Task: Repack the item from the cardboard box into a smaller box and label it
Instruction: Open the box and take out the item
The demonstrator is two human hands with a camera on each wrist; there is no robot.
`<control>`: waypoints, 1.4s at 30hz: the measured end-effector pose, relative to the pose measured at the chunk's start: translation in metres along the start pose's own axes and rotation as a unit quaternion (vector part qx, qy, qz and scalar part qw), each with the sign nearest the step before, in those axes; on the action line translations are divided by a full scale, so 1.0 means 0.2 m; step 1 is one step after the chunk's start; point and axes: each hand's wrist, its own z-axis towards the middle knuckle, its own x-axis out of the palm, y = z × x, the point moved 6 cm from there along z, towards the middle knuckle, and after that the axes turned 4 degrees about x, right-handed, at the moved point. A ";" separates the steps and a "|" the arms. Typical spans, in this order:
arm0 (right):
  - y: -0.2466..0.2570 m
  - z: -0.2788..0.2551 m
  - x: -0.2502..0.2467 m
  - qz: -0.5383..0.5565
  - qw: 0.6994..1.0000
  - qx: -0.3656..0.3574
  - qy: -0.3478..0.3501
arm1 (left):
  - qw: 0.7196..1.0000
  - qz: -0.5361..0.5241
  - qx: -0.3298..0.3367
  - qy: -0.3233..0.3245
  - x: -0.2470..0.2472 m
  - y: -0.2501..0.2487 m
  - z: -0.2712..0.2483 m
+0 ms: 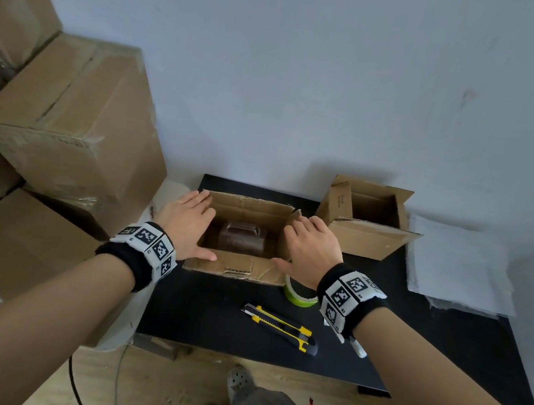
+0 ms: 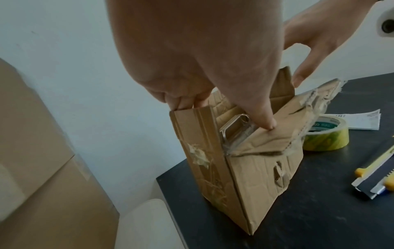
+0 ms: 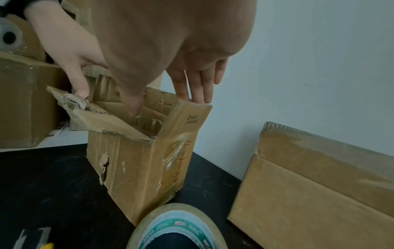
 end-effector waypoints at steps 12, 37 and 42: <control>-0.04 0.00 0.05 0.019 0.997 0.032 0.069 | 0.996 -0.071 -0.051 0.003 0.05 0.07 0.03; 0.40 0.37 -0.12 0.122 0.977 0.079 0.156 | 0.989 -0.136 -0.050 -0.044 0.12 0.06 -0.05; 0.36 0.36 -0.17 0.146 0.978 0.083 0.121 | 0.984 -0.148 -0.063 -0.075 0.05 0.10 -0.08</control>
